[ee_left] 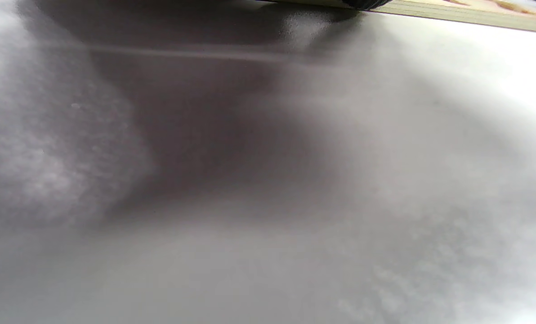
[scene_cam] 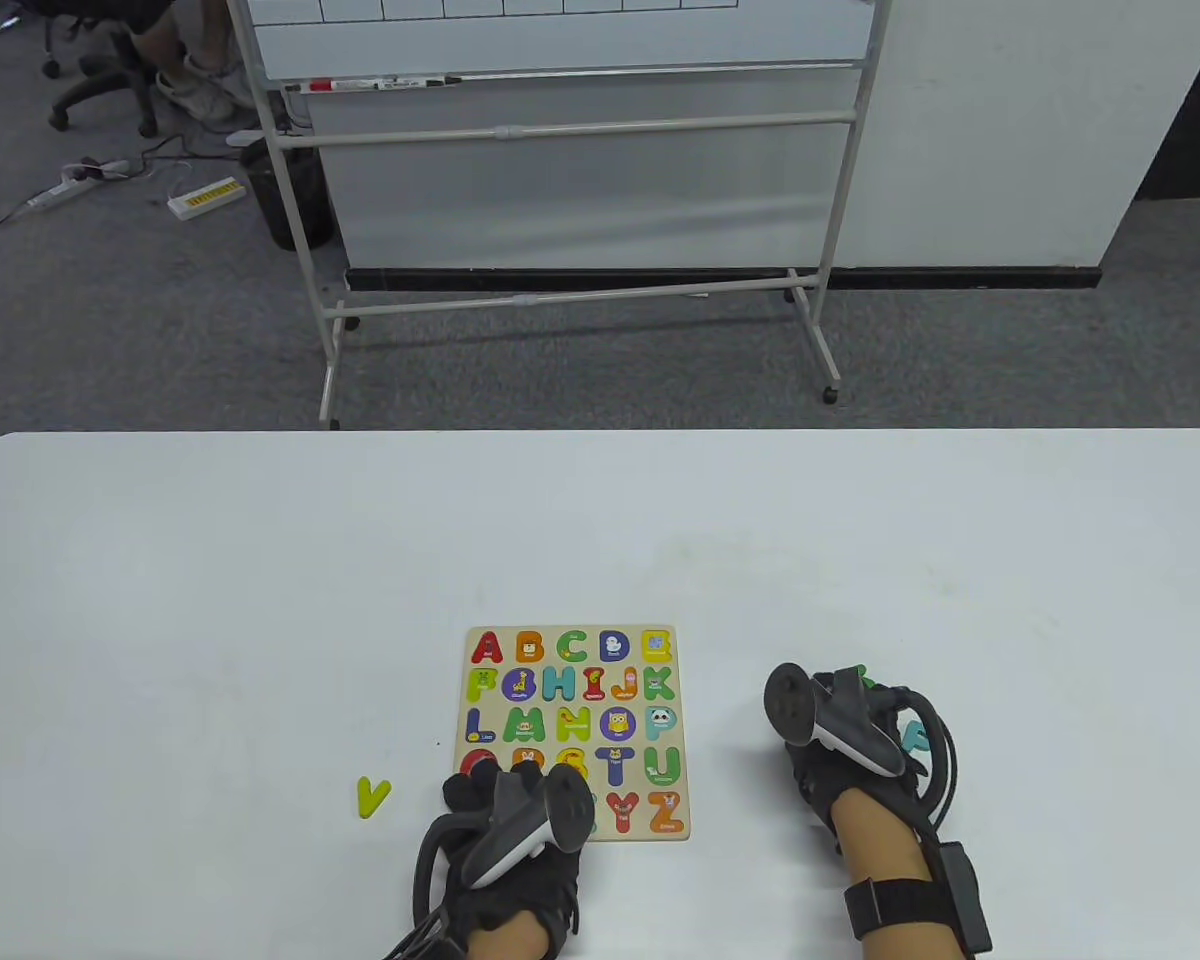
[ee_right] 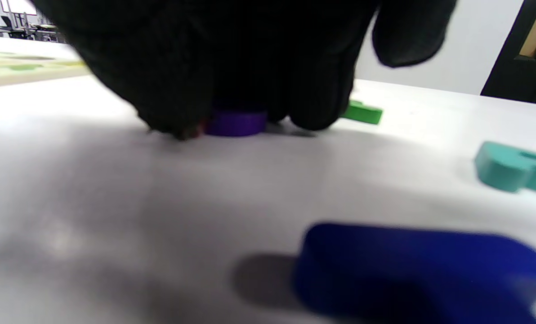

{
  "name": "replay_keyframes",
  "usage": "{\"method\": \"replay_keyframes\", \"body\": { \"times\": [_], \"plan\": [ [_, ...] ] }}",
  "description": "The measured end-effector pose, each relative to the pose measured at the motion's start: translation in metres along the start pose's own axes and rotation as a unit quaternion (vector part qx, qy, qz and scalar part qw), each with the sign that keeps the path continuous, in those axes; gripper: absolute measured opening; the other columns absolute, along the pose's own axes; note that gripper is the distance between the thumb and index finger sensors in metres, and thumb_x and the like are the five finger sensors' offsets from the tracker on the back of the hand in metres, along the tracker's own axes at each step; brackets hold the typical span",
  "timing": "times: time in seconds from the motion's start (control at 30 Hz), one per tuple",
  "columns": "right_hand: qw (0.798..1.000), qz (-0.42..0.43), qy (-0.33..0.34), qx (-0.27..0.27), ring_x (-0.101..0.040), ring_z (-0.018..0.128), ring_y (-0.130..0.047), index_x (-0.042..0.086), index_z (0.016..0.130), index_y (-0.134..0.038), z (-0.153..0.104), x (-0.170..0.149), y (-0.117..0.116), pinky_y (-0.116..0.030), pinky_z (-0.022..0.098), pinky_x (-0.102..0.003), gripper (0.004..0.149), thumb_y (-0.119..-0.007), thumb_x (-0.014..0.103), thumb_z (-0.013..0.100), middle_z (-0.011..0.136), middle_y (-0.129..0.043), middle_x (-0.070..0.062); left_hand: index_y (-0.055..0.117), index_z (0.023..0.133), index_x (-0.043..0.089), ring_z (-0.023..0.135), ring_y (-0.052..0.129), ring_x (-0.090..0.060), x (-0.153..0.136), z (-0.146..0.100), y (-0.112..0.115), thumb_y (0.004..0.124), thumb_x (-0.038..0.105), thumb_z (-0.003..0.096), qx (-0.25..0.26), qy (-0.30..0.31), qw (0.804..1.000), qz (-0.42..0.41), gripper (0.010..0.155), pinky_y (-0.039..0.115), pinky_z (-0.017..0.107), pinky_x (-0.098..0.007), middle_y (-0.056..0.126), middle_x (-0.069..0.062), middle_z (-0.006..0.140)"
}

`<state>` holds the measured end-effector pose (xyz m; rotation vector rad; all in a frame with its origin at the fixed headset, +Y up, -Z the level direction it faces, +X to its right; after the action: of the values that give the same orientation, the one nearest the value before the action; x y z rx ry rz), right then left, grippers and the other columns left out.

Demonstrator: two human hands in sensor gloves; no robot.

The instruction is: Hold alphabet puzzle board and insert letter blocks into matching slots

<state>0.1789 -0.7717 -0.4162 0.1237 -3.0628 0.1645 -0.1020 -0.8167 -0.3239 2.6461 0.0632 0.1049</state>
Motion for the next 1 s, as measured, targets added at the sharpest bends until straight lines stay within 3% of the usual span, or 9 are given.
{"method": "replay_keyframes", "body": {
  "times": [0.2,0.4,1.0],
  "plan": [
    [1.000,-0.011,0.000,0.006,-0.034,0.078,-0.095,0.017,0.096,-0.082,0.000,0.002,0.004,-0.064,0.066,-0.063,0.058,-0.092,0.036,0.042,0.096,-0.086,-0.014,0.015,0.107,-0.004,0.091,0.020,-0.074,0.000,0.000,0.000,0.049,0.047,0.0540,0.002,0.000,1.000,-0.003,0.081,0.039,0.060,-0.078,0.012,-0.045,0.103],
    [1.000,0.012,0.019,-0.016,-0.035,0.079,-0.094,0.017,0.097,-0.081,-0.004,0.014,0.025,-0.064,0.066,-0.063,0.060,-0.093,0.036,0.042,0.096,-0.085,-0.014,0.016,0.107,-0.004,0.092,0.019,-0.074,-0.001,0.000,0.000,0.050,0.047,0.0542,0.001,0.000,1.000,-0.006,0.081,0.039,0.060,-0.077,0.012,-0.045,0.103],
    [0.990,0.027,0.134,-0.036,-0.034,0.080,-0.094,0.018,0.097,-0.081,-0.001,0.120,0.048,-0.061,0.068,-0.065,0.060,-0.094,0.035,0.041,0.097,-0.086,-0.013,0.017,0.107,-0.004,0.091,0.020,-0.074,-0.001,0.001,0.000,0.051,0.046,0.0543,0.005,0.002,1.000,-0.008,0.080,0.039,0.060,-0.078,0.013,-0.045,0.103]
  ]
}}
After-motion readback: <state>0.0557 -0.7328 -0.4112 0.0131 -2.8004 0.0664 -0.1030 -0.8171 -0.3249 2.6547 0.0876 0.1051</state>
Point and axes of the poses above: the tracker on the back of each hand, its own x axis roughly to the thumb side, its own z axis roughly from the wrist to the fingertips, y = z × x, the point moved 4 cm from there along z, roughly from the wrist to the fingertips
